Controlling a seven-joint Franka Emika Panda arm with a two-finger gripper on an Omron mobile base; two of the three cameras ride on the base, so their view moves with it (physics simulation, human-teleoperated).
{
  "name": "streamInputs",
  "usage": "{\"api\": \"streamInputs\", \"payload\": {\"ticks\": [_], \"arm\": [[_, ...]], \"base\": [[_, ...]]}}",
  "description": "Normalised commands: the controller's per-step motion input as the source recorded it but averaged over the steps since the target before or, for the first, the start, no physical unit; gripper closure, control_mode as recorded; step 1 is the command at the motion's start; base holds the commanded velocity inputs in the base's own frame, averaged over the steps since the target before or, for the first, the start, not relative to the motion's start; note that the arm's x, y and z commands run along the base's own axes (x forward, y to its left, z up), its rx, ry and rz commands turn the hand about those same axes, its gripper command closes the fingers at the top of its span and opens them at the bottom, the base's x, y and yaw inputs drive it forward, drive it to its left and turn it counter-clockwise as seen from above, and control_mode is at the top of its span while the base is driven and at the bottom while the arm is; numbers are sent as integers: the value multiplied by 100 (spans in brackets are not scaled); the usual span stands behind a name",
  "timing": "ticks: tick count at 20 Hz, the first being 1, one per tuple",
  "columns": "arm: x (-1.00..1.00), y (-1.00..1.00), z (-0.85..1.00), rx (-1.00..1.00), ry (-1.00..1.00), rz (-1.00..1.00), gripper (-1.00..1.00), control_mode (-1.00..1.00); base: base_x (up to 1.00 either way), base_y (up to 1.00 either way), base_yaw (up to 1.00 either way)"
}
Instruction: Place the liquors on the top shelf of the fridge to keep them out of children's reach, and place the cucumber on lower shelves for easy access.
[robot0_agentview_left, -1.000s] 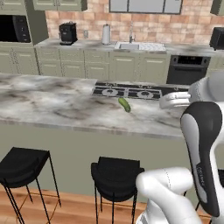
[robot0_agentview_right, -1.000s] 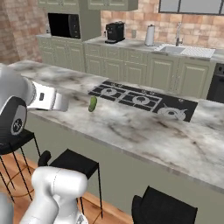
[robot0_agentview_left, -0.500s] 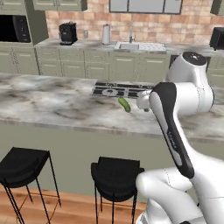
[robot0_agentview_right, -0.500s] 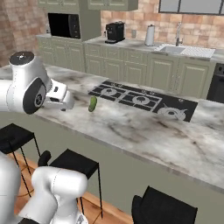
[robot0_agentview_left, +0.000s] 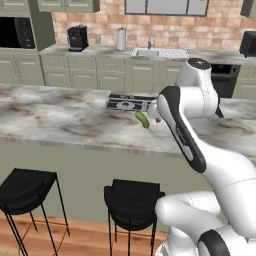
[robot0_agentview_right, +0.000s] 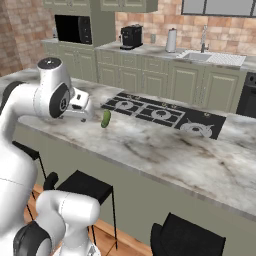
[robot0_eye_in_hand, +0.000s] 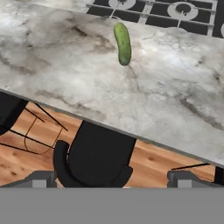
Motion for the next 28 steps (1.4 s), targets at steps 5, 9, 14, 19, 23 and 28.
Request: {"api": "streamInputs", "payload": {"ticks": [5, 9, 14, 19, 23, 28], "arm": [[58, -7, -34, 0, 1, 0, -100, -100], [63, -4, -46, 0, 4, 0, -100, -100], [61, -2, -35, 0, 3, 0, -100, -100], [54, -2, -17, 0, 4, 0, -100, -100], [55, -2, -15, 0, 3, 0, -100, -100], [54, 0, -17, 0, 2, 0, -100, -100]], "base": [[0, 0, 0], [0, 0, 0], [0, 0, 0], [0, 0, 0], [0, 0, 0], [0, 0, 0]]}}
